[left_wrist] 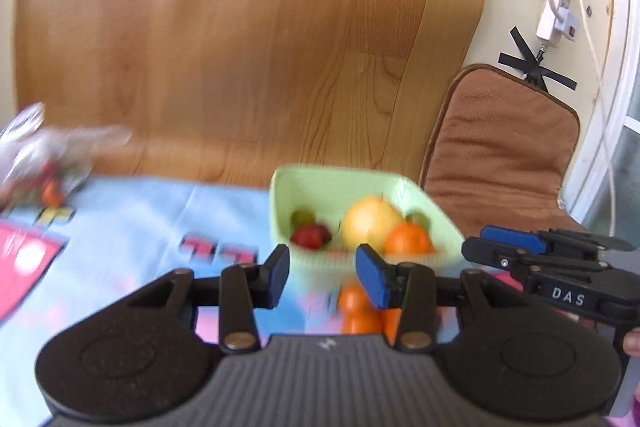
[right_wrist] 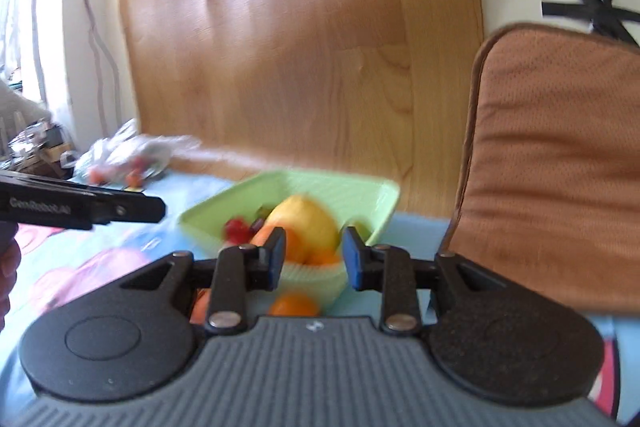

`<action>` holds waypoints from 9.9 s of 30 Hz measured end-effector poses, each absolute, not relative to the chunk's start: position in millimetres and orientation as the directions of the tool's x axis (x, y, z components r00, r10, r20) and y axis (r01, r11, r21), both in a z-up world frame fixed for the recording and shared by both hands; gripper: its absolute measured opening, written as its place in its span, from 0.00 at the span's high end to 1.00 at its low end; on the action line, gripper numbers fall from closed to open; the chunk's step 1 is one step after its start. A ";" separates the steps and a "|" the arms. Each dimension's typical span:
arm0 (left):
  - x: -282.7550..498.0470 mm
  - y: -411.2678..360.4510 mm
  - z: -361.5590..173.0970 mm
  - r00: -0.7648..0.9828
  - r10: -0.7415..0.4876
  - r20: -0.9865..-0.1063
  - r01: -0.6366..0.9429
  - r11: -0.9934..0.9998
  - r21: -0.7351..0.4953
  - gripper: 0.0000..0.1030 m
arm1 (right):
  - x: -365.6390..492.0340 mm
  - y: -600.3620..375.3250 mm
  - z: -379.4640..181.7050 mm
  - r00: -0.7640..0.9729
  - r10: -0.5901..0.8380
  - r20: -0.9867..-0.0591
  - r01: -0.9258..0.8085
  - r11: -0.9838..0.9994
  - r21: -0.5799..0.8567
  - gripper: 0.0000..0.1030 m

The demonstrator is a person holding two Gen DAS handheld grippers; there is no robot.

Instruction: Organize fruits

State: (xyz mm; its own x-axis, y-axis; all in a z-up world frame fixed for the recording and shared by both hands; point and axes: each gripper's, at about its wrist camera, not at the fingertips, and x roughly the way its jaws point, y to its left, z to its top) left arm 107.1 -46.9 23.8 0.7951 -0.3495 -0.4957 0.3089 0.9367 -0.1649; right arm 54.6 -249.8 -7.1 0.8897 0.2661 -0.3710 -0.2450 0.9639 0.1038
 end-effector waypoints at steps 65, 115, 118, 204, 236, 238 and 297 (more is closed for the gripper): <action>5.6 -66.2 -31.7 0.705 -0.456 -0.542 0.424 0.885 -0.193 0.63 | 50.0 -267.4 -31.8 0.823 0.289 -0.489 -0.103 0.923 0.371 0.67; -48.3 -16.6 -40.5 0.757 -0.437 -0.486 0.396 0.898 -0.191 0.61 | -99.1 -160.4 -49.9 0.781 0.363 -0.508 -0.389 0.919 0.057 0.67; -48.6 -16.7 -40.7 0.758 -0.436 -0.485 0.395 0.899 -0.189 0.61 | -101.2 -161.2 -50.2 0.783 0.364 -0.504 -0.390 0.919 0.058 0.69; -67.9 -28.8 -32.6 0.788 -0.366 -0.494 0.361 0.926 -0.110 0.58 | -105.5 -167.4 -51.5 0.799 0.336 -0.499 -0.349 0.934 0.071 0.65; -69.4 -27.5 -37.5 0.759 -0.426 -0.492 0.399 0.902 -0.166 0.62 | -108.9 -167.5 -51.4 0.819 0.297 -0.491 -0.309 0.949 0.058 0.70; -70.2 -28.7 -37.1 0.762 -0.420 -0.493 0.396 0.905 -0.159 0.62 | -110.4 -168.2 -51.2 0.819 0.302 -0.487 -0.312 0.948 0.062 0.70; 175.0 -86.1 17.9 0.778 -0.397 -0.487 0.331 0.918 -0.218 0.61 | 92.3 -276.3 13.0 0.911 0.304 -0.280 -0.235 0.938 0.255 0.65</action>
